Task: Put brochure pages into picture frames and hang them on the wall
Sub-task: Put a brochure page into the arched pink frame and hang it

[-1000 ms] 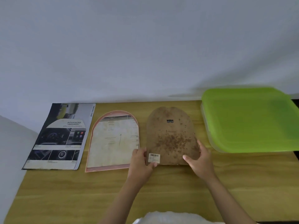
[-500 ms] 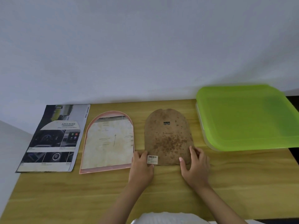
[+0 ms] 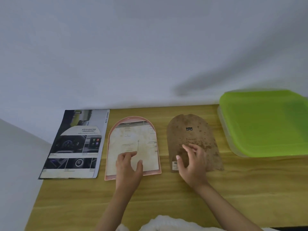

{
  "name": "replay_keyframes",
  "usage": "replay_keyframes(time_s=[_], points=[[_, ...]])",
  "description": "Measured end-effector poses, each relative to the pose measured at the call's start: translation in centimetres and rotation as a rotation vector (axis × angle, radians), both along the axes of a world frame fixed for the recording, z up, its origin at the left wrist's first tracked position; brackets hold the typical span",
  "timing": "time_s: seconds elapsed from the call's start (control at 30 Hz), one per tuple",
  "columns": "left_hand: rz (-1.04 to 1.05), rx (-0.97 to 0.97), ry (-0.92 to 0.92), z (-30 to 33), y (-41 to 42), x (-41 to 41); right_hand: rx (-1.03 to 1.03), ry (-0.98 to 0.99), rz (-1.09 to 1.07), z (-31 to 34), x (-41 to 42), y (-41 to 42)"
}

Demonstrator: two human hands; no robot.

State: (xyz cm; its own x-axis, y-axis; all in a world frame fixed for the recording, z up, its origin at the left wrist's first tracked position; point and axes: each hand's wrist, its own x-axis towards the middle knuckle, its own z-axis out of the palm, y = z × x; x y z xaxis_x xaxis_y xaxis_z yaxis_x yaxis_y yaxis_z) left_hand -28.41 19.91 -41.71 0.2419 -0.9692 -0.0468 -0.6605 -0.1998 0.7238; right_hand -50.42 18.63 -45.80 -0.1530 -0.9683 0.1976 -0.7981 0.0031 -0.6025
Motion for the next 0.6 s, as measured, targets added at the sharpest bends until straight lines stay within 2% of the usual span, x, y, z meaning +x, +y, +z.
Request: replay_keyframes(time_s=[0.2,0.47,0.6], points=[[0.127,0.158,-0.070,-0.6,-0.3,6.1,0.107,-0.007,0.105,1.4,6.6,-4.4],[0.017,0.266,-0.075,-1.7,-1.9,9.4,0.371,0.174,0.136,1.7,10.2,-8.9],[-0.011,0.284,-0.071,-2.5,-1.9,10.1,0.443,0.183,0.111,1.5,11.0,-9.5]])
